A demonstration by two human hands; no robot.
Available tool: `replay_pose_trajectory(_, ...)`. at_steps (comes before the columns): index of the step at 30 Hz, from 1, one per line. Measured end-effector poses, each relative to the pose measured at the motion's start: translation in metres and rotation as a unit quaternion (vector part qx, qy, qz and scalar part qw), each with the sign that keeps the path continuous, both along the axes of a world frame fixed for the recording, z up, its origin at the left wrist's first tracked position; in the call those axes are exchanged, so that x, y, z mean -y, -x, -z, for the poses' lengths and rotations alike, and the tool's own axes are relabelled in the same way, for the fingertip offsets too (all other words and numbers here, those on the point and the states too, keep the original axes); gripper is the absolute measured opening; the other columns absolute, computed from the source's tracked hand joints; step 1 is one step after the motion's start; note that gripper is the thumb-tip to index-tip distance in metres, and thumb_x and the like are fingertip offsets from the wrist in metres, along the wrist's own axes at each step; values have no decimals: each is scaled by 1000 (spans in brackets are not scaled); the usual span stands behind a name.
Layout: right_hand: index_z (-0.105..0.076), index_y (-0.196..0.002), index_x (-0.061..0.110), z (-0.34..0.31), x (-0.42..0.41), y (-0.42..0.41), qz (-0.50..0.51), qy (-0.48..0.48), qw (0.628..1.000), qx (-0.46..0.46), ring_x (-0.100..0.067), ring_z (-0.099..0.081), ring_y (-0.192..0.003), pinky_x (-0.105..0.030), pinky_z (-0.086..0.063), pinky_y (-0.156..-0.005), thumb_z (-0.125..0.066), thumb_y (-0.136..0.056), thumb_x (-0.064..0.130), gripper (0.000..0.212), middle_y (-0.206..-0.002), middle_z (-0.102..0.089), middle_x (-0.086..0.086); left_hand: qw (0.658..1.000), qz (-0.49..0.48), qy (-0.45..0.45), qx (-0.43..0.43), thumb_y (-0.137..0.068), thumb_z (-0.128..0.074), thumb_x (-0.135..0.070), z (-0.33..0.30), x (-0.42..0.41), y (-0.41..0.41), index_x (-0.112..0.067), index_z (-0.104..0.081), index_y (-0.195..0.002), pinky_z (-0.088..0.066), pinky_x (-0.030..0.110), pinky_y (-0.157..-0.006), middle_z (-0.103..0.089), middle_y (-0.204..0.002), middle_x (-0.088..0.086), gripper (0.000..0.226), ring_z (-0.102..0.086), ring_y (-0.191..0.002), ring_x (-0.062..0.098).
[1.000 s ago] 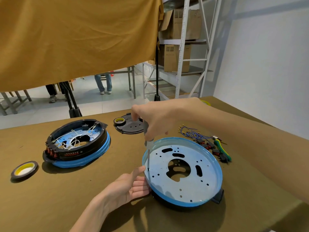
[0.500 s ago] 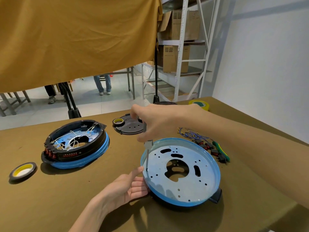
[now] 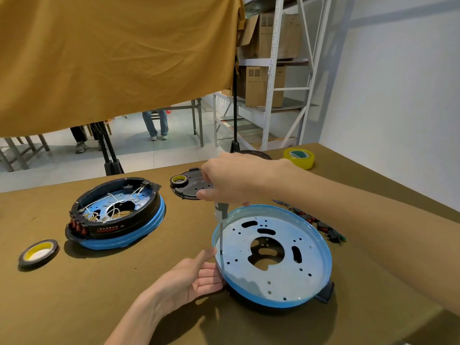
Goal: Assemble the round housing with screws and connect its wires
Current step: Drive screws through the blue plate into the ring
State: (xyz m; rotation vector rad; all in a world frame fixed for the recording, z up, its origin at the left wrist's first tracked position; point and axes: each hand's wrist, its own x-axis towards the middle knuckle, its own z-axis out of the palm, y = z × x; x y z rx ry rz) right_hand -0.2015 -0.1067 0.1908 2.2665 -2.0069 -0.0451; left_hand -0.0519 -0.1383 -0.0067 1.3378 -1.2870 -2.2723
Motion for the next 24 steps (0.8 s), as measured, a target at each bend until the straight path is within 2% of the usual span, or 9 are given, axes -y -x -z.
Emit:
replay_pose_trajectory(3, -39, -135, 21, -5, -2, 8, -1, -74, 995, 60, -24, -69, -81, -39, -61, -64, -70, -89, 47, 61, -98, -63, -3, 1000, 0, 2, -1, -66, -76, -47, 1, 0, 0, 4, -63, -115, -65, 36, -71, -78, -102, 22, 72, -78, -94, 32)
replay_pose_trajectory(5, -37, -135, 20, -4, -5, 7, -24, -65, 995, 73, -25, -68, -77, -39, -59, -58, -70, -89, 30, 57, -92, -57, -3, 1000, 3, 0, -5, -67, -77, -46, 1, 0, 0, 3, -63, -115, -65, 35, -69, -78, -103, 22, 71, -78, -94, 32)
replay_pose_trajectory(8, -47, -128, 13, 7, -5, -1, -41, 32, 999, -6, -24, -64, -73, -38, -53, -59, -58, -99, 41, 41, -89, -58, -4, 1000, 1, 2, -11, -68, -77, -46, 0, -1, 0, 4, -61, -117, -65, 36, -72, -77, -104, 23, 72, -78, -95, 33)
replay_pose_trajectory(12, -35, -137, 23, -6, -8, 3, -18, -98, 991, 86, -28, -69, -82, -41, -61, -67, -75, -87, 37, 66, -98, -62, -4, 1000, 0, -3, -6, -70, -78, -46, 1, 0, 0, 3, -62, -114, -65, 35, -69, -78, -103, 22, 68, -78, -94, 33)
replay_pose_trajectory(14, -37, -134, 21, -7, -10, 4, -19, -100, 990, 93, -22, -73, -66, -36, -62, -58, -74, -89, 27, 59, -93, -62, -4, 1000, -1, -4, -1, -75, -77, -46, 2, 2, 1, 3, -62, -115, -65, 35, -68, -78, -102, 22, 65, -78, -94, 33)
replay_pose_trajectory(16, -45, -128, 15, -3, -10, 2, -16, -34, 998, 44, -16, -70, -51, -35, -60, -52, -63, -97, 40, 44, -89, -63, -3, 1000, -1, -3, 3, -79, -75, -47, 4, 3, 1, 4, -63, -115, -65, 34, -68, -78, -102, 22, 64, -78, -94, 32)
replay_pose_trajectory(18, -45, -132, 15, 0, -8, 3, -12, -12, 1000, 16, -19, -72, -62, -37, -61, -58, -60, -97, 53, 53, -89, -64, -1, 1000, -2, -3, 4, -73, -76, -48, 5, 3, 1, 4, -63, -116, -65, 35, -68, -78, -103, 22, 69, -78, -94, 32)
replay_pose_trajectory(21, -31, -145, 26, -6, -8, 8, -16, -89, 991, 99, -26, -71, -78, -36, -59, -61, -76, -87, 36, 74, -92, -62, -1, 1000, 1, -3, 3, -67, -78, -48, 6, 4, 1, 3, -62, -117, -64, 35, -68, -78, -103, 22, 73, -78, -95, 33)
replay_pose_trajectory(24, -42, -133, 16, 0, -8, 5, -35, -14, 998, 49, -22, -70, -67, -34, -55, -53, -67, -94, 34, 50, -84, -61, -2, 1000, 3, -3, 1, -68, -77, -48, 5, 4, 1, 3, -62, -118, -65, 35, -69, -78, -104, 22, 73, -78, -96, 33)
